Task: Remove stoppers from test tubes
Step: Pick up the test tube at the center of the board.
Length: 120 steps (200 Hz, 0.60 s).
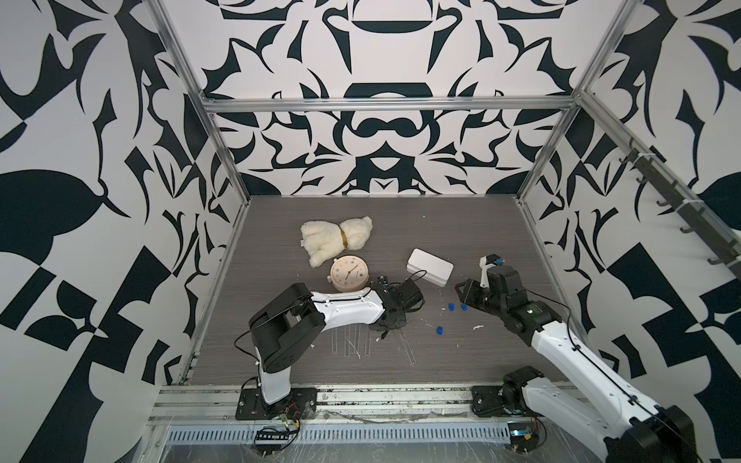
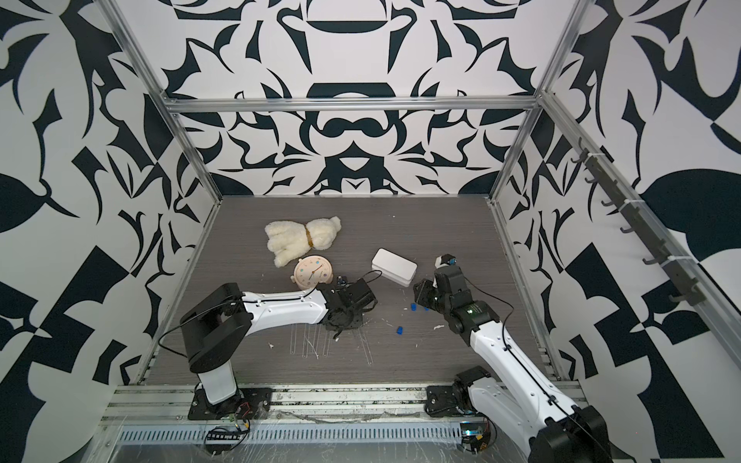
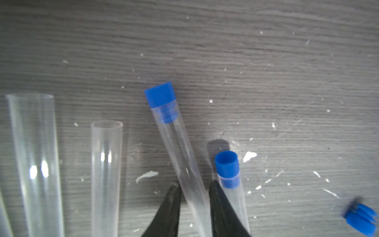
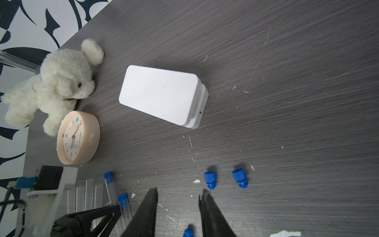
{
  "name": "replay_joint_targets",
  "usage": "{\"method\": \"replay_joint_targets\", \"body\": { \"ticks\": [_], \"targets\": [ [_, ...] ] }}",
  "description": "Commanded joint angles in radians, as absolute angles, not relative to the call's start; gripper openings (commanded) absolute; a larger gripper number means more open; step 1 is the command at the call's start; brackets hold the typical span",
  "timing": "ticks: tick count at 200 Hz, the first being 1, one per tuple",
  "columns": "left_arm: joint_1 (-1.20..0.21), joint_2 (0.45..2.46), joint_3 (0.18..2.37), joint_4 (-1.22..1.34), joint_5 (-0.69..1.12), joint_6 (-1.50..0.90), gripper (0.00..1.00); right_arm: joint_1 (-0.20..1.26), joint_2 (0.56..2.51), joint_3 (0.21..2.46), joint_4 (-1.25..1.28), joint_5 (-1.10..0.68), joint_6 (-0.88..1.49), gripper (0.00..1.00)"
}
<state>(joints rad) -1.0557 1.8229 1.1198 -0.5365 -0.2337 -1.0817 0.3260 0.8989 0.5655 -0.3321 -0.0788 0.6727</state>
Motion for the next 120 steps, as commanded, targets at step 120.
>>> {"method": "replay_joint_targets", "body": {
  "ticks": [120],
  "targets": [
    [-1.045,1.817,1.096,-0.704,-0.118,-0.938,0.24,0.326,0.928,0.548,-0.272,-0.089,0.673,0.34]
  ]
}}
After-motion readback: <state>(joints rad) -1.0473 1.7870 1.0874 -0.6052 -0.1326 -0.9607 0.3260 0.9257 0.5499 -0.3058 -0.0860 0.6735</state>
